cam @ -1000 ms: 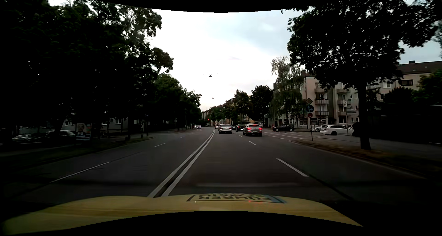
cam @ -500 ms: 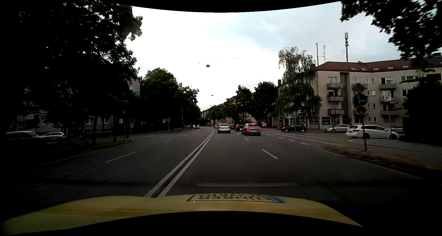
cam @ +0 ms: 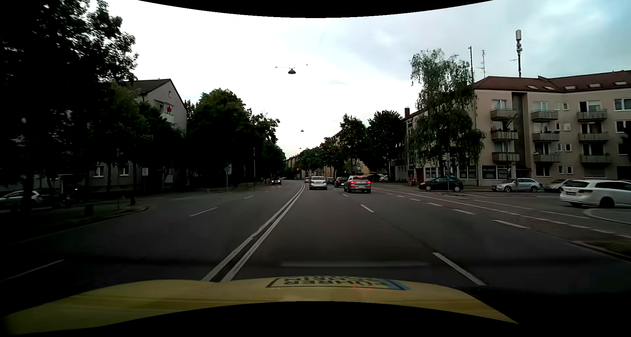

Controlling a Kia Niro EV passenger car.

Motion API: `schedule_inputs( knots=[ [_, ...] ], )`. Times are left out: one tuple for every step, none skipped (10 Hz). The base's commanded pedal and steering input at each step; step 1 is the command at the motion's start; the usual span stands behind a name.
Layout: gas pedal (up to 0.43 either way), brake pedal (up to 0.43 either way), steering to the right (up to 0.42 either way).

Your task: Follow the waypoints while adhering to traffic rules and regulations

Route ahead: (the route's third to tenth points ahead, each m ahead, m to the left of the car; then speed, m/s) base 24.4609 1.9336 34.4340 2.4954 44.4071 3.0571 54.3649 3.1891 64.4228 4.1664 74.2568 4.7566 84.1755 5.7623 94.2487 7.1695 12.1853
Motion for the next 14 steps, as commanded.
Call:
schedule_inputs(
  knots=[
    [0.059, 0.0, -0.005],
    [0.059, 0.0, -0.005],
    [0.059, 0.0, -0.005],
    [0.059, 0.0, -0.005],
    [0.059, 0.0, -0.005],
    [0.059, 0.0, -0.005],
    [0.059, 0.0, -0.005],
    [0.059, 0.0, -0.005],
    [0.059, 0.0, -0.005],
    [0.059, 0.0, -0.007],
    [0.067, 0.0, -0.008],
    [0.067, 0.0, -0.008],
    [0.067, 0.0, -0.008],
    [0.067, 0.0, -0.008]
  ],
)
